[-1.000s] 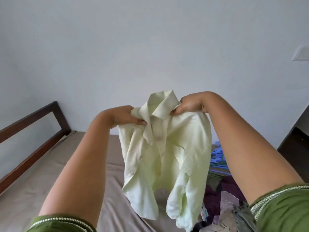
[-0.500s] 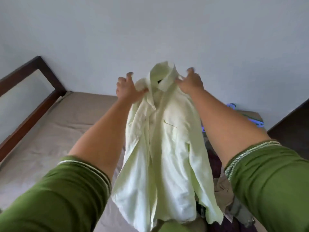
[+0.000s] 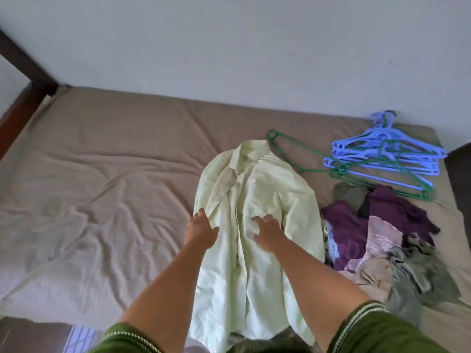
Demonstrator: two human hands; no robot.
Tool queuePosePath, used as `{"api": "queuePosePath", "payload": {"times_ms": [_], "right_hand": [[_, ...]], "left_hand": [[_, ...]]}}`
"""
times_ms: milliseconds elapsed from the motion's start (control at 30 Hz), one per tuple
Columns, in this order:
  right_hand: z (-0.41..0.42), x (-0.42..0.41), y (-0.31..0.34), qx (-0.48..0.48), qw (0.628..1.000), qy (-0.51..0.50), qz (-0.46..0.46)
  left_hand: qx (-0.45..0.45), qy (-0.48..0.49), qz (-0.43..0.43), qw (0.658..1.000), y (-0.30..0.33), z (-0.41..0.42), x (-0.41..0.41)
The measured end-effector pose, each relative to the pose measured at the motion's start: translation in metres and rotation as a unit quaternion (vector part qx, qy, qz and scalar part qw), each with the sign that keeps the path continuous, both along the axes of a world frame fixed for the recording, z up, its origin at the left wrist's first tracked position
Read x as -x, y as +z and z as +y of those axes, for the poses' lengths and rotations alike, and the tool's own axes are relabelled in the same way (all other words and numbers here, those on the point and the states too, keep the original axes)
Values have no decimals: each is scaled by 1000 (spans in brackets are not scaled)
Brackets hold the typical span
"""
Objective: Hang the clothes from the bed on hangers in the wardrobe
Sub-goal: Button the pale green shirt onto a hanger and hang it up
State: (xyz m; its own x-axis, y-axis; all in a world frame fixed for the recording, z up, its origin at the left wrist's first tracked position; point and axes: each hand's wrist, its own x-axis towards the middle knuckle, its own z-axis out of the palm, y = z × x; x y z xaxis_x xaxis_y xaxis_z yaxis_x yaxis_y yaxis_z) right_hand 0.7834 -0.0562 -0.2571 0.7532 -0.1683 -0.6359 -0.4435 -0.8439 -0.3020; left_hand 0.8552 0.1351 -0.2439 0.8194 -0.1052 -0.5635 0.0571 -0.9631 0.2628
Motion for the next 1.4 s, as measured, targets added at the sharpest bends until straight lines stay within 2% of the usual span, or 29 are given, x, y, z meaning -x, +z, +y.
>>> {"api": "queuePosePath", "payload": {"times_ms": [133, 300, 433, 533, 600, 700, 800, 900, 967, 1000, 1067, 1100, 1133, 1167, 1233, 1300, 1400], "right_hand": [[27, -4, -44, -56, 997, 47, 21], [48, -8, -82, -75, 997, 21, 4], [46, 1, -79, -56, 986, -103, -115], [45, 9, -67, -26, 989, -93, -109], [44, 18, -54, -17, 996, -67, -59], [46, 34, -39, -27, 996, -39, 76], [46, 51, -37, 8, 982, 38, 187], [44, 62, -34, 4, 919, 159, 361], [43, 63, -32, -7, 886, 176, 428], [43, 66, -33, -13, 885, 165, 436], [42, 62, -44, -19, 914, 95, 394], [43, 59, -51, -10, 948, 44, 314], [44, 51, -53, -4, 978, -12, 209], [46, 44, -60, -9, 992, -60, 108], [47, 28, -67, -39, 989, -140, -24], [47, 19, -84, -64, 977, -193, -69], [45, 18, -105, -74, 962, -251, -77]], "left_hand": [[-31, -1, 8, 999, -39, 1, -4], [-73, 41, 85, 993, -88, 20, 10], [45, 58, 41, 996, -86, 17, 29], [113, 63, -16, 991, -73, 5, 48], [94, 19, 3, 995, -67, -1, 60], [17, -85, 118, 989, -63, -5, 79], [-24, -115, 223, 968, -62, -2, 109], [-114, -179, 335, 918, -61, 2, 131], [-166, -212, 406, 873, -57, 2, 134], [-188, -228, 426, 855, -55, 1, 133], [-209, -250, 411, 851, -59, -3, 123], [-202, -252, 365, 873, -61, -8, 118], [-176, -236, 290, 910, -61, -13, 109], [-128, -196, 209, 950, -63, -20, 100], [-3, -92, 85, 992, -61, -36, 79], [85, -20, 39, 995, -73, -50, 59], [92, -1, 27, 995, -95, -55, 42]]}}
